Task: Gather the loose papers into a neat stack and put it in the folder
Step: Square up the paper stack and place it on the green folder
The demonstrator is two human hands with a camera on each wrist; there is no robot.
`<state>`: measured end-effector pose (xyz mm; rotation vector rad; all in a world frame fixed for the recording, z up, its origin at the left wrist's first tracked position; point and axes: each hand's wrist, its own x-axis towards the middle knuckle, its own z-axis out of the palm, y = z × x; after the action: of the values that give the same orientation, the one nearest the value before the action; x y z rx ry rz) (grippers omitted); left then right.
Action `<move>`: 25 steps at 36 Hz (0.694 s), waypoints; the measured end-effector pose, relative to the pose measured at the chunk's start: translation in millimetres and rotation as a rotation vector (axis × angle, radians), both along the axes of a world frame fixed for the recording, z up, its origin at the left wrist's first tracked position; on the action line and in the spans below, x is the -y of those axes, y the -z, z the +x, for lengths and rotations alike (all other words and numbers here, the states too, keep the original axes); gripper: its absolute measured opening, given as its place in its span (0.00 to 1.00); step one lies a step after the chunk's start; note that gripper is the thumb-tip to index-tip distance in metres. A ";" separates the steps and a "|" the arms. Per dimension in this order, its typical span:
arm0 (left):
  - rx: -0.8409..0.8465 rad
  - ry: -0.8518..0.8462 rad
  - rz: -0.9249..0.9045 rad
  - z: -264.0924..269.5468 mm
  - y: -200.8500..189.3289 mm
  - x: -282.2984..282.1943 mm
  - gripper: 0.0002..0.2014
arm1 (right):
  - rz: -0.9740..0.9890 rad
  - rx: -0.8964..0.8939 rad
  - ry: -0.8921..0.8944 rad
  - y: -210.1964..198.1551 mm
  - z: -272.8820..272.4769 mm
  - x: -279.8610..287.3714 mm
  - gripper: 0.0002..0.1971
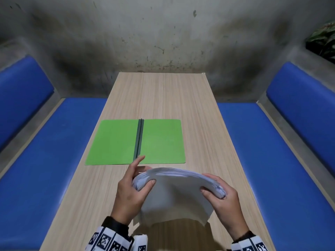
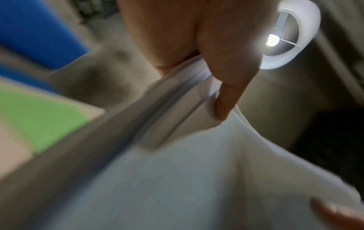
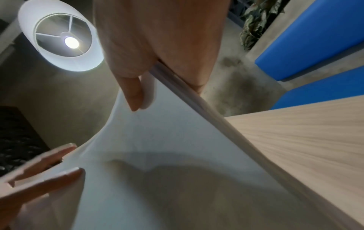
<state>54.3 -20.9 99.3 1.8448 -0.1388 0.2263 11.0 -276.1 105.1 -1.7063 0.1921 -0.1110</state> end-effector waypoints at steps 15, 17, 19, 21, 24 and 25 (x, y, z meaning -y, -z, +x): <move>0.419 0.207 0.580 2.4 -8.2 -36.0 0.16 | -0.023 -0.009 -0.070 2.2 1.0 10.1 0.15; 0.259 0.141 0.411 -3.0 -10.7 -36.0 0.20 | 0.002 -0.008 -0.094 3.2 1.9 11.3 0.14; 0.012 0.079 0.168 -6.1 -9.4 -34.6 0.31 | 0.033 -0.021 -0.130 3.3 3.4 15.2 0.13; -0.168 0.080 -0.051 -5.3 -2.1 -34.3 0.31 | 0.076 -0.055 -0.187 3.6 5.1 19.3 0.10; -0.328 0.153 -0.274 -4.4 14.4 -36.1 0.30 | 0.122 -0.166 -0.256 11.9 8.6 23.0 0.12; -0.379 0.179 -0.326 -4.1 20.5 -35.3 0.29 | 0.122 -0.216 -0.263 16.1 10.0 22.1 0.13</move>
<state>50.2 14.4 78.7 1.5093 -0.0019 -0.2161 21.0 -298.2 89.0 -1.6050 0.1301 0.2753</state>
